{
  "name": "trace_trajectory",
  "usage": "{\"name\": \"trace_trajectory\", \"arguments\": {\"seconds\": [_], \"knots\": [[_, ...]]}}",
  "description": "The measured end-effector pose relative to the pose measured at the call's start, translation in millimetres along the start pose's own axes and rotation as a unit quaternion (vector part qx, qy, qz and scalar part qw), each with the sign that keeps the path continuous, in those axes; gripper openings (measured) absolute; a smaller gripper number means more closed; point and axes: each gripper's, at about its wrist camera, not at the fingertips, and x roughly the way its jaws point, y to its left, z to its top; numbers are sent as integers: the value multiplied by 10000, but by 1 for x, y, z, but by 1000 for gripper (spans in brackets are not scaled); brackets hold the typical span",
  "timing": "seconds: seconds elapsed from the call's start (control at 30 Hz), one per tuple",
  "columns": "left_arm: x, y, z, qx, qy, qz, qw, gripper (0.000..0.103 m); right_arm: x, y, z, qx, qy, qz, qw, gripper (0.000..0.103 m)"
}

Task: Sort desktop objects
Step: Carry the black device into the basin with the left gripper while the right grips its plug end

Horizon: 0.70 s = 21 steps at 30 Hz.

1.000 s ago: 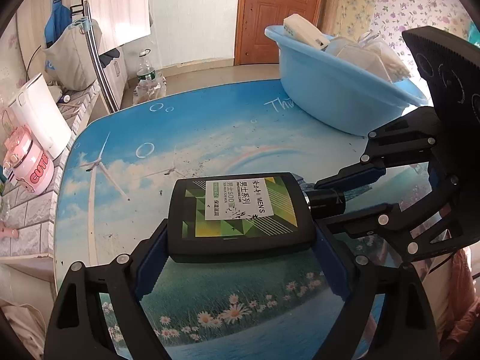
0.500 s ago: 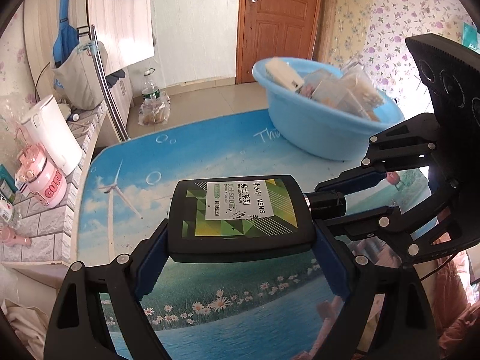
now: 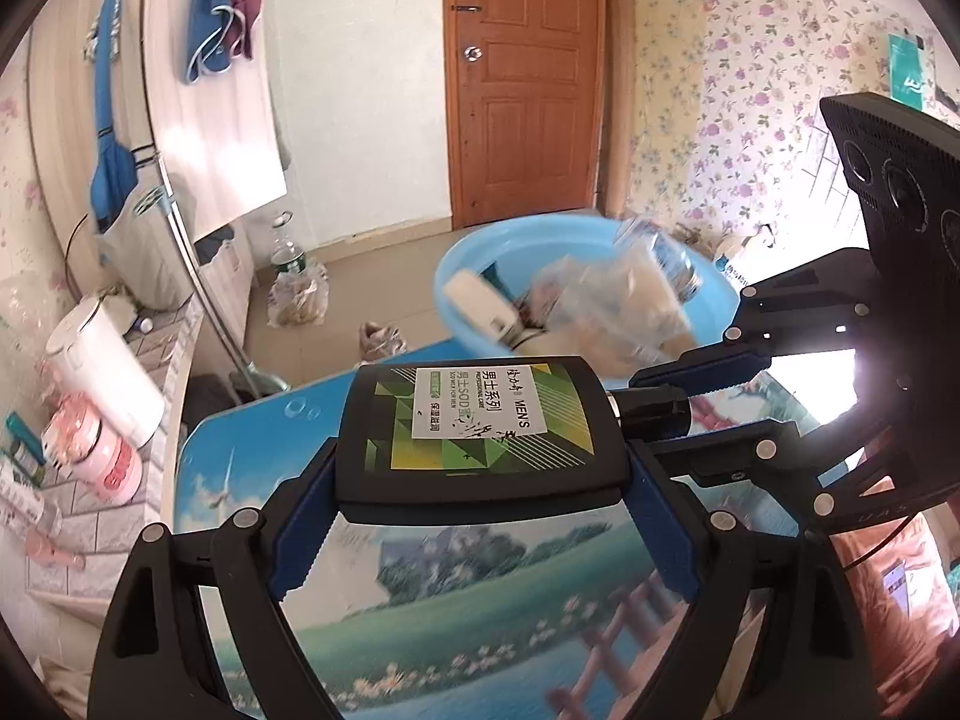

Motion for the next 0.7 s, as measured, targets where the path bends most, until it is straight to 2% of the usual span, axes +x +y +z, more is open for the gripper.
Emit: {"name": "trace_trajectory", "arguments": {"seconds": [0.33, 0.5, 0.7], "knots": [[46, -40, 43, 249, -111, -312, 9991, 89, -24, -61, -22, 497, -178, -388, 9979, 27], [72, -51, 59, 209, -71, -388, 9990, 89, -24, -89, -33, 838, -274, -496, 9949, 28], [90, -56, 66, 168, -56, -221, 9996, 89, -18, -108, -39, 1153, -416, -579, 9908, 28]]}}
